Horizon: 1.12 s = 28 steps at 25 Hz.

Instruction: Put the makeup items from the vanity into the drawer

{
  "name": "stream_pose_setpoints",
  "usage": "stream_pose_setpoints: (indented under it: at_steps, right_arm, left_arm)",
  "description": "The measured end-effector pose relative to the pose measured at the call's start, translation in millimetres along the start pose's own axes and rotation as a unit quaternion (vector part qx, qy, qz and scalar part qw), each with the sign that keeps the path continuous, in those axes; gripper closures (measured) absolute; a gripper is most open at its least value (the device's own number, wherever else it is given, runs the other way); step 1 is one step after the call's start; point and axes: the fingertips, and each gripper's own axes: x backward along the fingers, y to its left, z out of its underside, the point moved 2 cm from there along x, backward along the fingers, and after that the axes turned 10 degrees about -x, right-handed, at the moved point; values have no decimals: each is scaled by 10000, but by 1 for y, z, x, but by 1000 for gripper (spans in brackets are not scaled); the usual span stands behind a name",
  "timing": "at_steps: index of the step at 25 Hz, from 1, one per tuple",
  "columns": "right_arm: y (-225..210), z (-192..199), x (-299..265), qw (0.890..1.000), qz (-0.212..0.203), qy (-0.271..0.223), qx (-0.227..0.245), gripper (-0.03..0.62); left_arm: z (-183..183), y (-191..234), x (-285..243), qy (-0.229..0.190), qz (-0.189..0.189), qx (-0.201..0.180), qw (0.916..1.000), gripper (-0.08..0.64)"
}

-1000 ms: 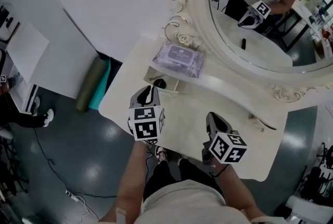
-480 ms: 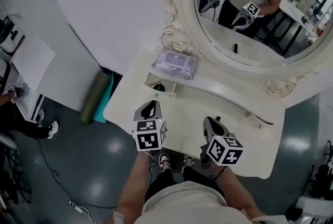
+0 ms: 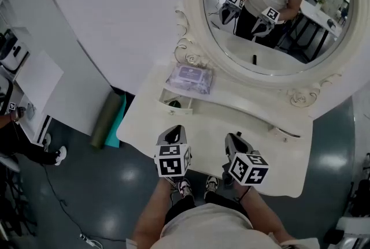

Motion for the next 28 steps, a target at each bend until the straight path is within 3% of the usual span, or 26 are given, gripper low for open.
stream_pose_setpoints:
  at_steps: [20, 28]
  right_arm:
    - [-7, -5, 23, 9998, 16, -208, -14, 575]
    - [-30, -4, 42, 9987, 310, -347, -214, 575]
  left_arm:
    - [-4, -26, 12, -149, 182, -174, 9996, 549]
    - [-1, -49, 5, -63, 461, -242, 9986, 549]
